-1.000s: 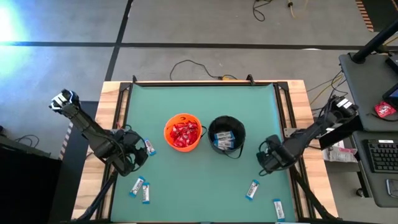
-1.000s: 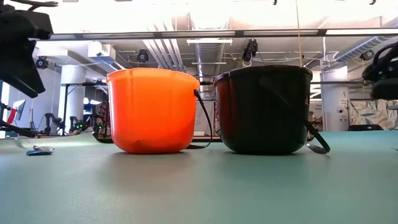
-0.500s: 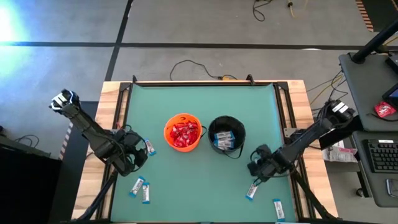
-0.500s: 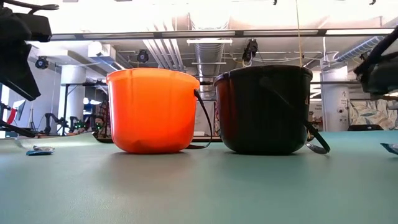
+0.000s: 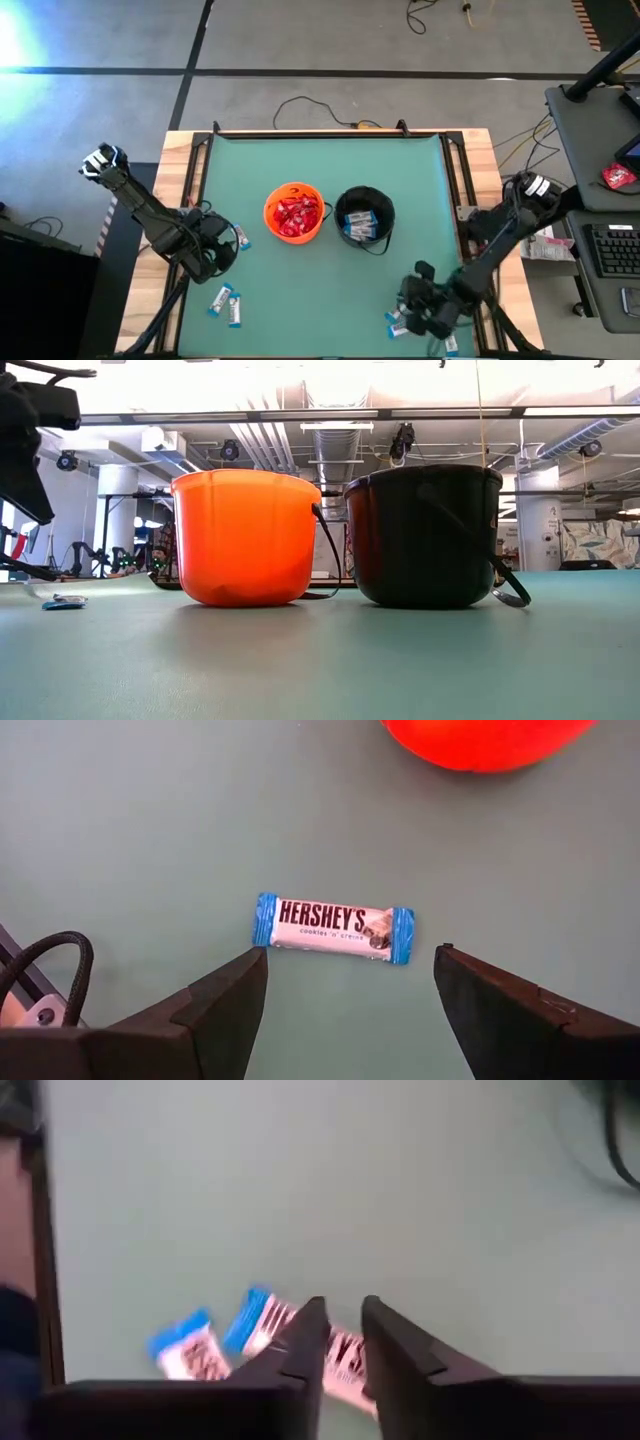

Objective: Sort candy by brand, put in halloween buckets
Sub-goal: Put the white chocolate into the black bucket

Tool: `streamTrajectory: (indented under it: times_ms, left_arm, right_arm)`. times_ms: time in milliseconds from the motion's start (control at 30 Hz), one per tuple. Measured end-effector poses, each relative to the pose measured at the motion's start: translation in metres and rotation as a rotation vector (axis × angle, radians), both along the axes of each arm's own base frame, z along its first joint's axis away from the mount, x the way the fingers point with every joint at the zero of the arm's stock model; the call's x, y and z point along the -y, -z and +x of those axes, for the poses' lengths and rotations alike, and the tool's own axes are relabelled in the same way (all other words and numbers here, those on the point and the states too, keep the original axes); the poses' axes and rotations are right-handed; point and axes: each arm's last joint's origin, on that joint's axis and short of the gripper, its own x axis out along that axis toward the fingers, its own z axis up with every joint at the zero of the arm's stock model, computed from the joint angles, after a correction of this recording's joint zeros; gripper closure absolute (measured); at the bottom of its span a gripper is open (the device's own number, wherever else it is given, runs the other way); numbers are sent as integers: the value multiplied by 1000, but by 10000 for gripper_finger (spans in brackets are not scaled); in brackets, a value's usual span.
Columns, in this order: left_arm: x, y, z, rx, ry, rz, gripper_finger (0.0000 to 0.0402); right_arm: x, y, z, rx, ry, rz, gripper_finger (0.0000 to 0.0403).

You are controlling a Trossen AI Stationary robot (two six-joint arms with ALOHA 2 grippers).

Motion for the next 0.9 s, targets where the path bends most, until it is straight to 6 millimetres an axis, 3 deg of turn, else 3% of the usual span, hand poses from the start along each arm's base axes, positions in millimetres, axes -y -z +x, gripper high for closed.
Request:
streamTrajectory:
  times_ms: [200, 433, 600, 900]
  left_arm:
    - [0, 0, 0, -10, 13, -2, 132]
    - [1, -1, 1, -8, 5, -20, 132]
    - [6, -7, 2, -45, 4, -117, 132]
    - [9, -4, -1, -145, -62, -244, 132]
  right_arm:
    - [-14, 11, -17, -73, -196, -44, 251]
    - [-7, 5, -1, -66, -426, -175, 177]
    - [-4, 15, 12, 38, -532, -123, 176]
    - [0, 33, 4, 136, -778, -121, 183]
